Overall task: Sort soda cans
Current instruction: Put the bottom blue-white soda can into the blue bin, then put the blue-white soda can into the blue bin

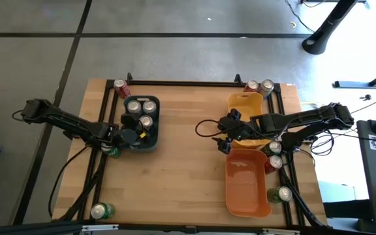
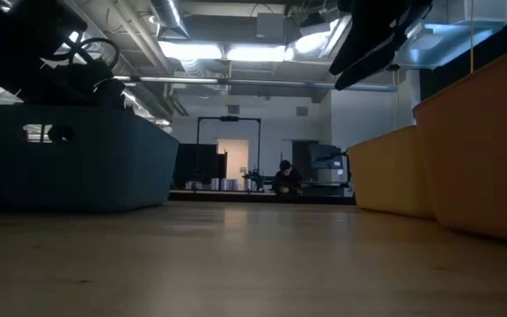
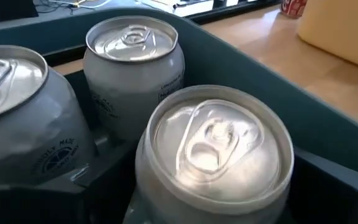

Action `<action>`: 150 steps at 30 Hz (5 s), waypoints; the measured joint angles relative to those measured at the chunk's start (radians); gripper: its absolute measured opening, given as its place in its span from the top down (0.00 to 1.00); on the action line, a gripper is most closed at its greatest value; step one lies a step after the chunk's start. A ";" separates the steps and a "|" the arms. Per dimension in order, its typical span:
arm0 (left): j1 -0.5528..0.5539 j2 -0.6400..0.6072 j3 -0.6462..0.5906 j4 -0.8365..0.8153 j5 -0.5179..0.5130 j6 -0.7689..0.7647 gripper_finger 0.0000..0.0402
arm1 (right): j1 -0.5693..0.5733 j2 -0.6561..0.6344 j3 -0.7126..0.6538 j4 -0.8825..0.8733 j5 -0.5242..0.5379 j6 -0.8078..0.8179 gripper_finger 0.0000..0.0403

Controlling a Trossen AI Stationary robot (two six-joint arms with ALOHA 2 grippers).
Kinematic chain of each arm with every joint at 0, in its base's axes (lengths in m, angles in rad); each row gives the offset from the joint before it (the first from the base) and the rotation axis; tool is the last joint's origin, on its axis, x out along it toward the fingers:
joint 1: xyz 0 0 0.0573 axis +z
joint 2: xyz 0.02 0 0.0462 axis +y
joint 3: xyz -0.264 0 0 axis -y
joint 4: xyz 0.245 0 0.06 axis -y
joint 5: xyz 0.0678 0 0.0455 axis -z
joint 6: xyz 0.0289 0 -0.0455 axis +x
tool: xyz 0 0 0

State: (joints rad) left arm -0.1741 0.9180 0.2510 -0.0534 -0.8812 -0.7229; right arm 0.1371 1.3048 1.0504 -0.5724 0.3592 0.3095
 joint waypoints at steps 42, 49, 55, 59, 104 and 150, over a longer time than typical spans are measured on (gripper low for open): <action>0.044 -0.261 0.301 -0.319 -0.002 0.391 0.10 | -0.535 0.000 0.150 -0.215 0.252 -0.027 0.09; 0.065 -0.262 0.301 -0.261 -0.002 0.492 0.10 | -0.802 0.000 0.150 -0.207 0.180 -0.055 0.09; 0.100 -0.264 0.301 -0.222 0.021 0.541 0.10 | -0.991 0.012 0.150 -0.154 0.072 -0.046 0.09; 0.122 -0.264 0.301 -0.223 0.069 0.576 0.10 | -1.088 0.055 0.177 -0.173 0.038 -0.044 0.09; 0.149 -0.255 0.296 -0.274 0.147 0.574 0.10 | -1.186 0.461 0.586 -0.917 0.068 -0.478 0.09; 0.148 -0.255 0.296 -0.304 0.146 0.568 0.10 | -1.217 0.630 0.524 -0.845 0.087 -0.655 0.09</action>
State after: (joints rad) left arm -0.0257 0.6628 0.5468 -0.3573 -0.7353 -0.1545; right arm -1.0794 1.9350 1.5748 -1.4178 0.4460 -0.3455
